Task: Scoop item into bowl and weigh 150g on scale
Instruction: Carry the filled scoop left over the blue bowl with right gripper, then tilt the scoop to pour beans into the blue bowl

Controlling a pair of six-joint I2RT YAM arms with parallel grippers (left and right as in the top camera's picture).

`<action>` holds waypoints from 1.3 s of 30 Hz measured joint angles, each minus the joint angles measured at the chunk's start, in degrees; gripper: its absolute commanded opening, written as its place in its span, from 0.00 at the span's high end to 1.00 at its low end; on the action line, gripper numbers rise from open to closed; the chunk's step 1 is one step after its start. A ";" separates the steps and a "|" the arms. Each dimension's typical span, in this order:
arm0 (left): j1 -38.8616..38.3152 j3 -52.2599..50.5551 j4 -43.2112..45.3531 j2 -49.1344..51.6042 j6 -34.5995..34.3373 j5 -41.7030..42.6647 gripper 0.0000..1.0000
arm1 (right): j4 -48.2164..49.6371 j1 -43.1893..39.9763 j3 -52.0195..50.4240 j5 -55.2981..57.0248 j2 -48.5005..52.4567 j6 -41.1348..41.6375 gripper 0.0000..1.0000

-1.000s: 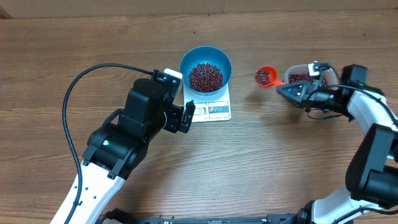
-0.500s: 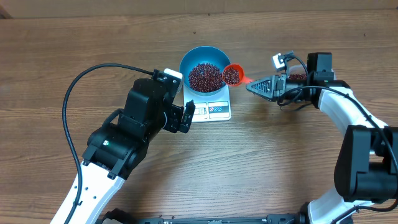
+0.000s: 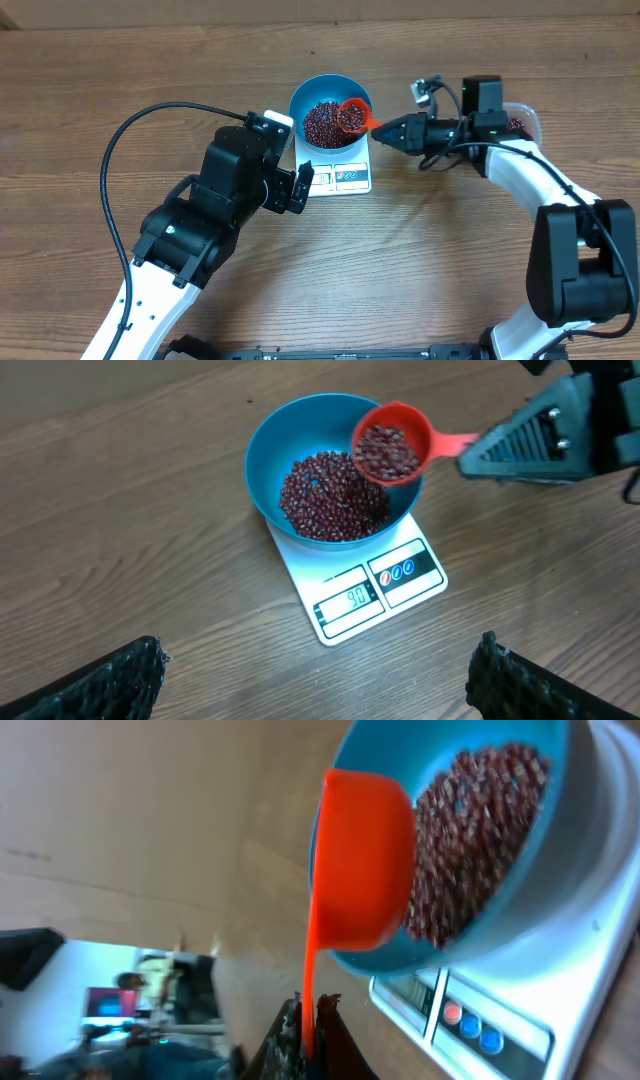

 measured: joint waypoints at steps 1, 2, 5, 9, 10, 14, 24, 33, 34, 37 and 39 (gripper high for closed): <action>0.00 0.00 -0.02 0.00 0.00 0.00 0.00 | 0.90 1.09 0.00 1.49 0.00 0.02 0.96; 0.00 0.00 -0.02 0.00 0.00 0.00 0.00 | 0.94 1.31 0.00 1.77 0.00 0.00 0.96; 0.00 0.00 -0.02 0.00 0.00 0.00 0.00 | 1.84 3.15 0.00 6.54 0.02 0.00 0.96; 0.00 0.00 -0.02 0.00 0.00 0.00 0.00 | 2.64 3.78 0.00 10.88 0.02 -2.58 0.96; 0.00 0.00 -0.02 0.00 0.00 0.00 0.00 | 2.75 3.78 0.00 11.45 0.02 -4.15 0.96; 0.00 0.00 -0.02 0.00 0.00 0.00 0.00 | 2.89 3.85 0.00 12.87 0.02 -11.56 0.96; 0.00 0.00 -0.02 0.00 0.00 0.00 0.00 | 2.89 3.85 0.00 13.38 0.02 -29.77 0.95; 0.00 0.00 -0.02 0.00 0.00 0.00 0.00 | 3.61 3.93 0.00 13.57 0.02 -36.06 0.96; 0.00 0.00 0.00 0.00 0.00 0.00 0.00 | 3.87 4.00 0.00 13.57 0.02 -36.70 0.96; 0.00 0.00 -0.02 0.00 0.00 0.00 0.00 | 4.00 4.11 0.00 13.57 0.02 -37.86 0.96; 0.00 0.00 -0.02 0.00 0.00 0.00 0.00 | 4.33 4.11 0.00 13.55 0.02 -38.18 0.96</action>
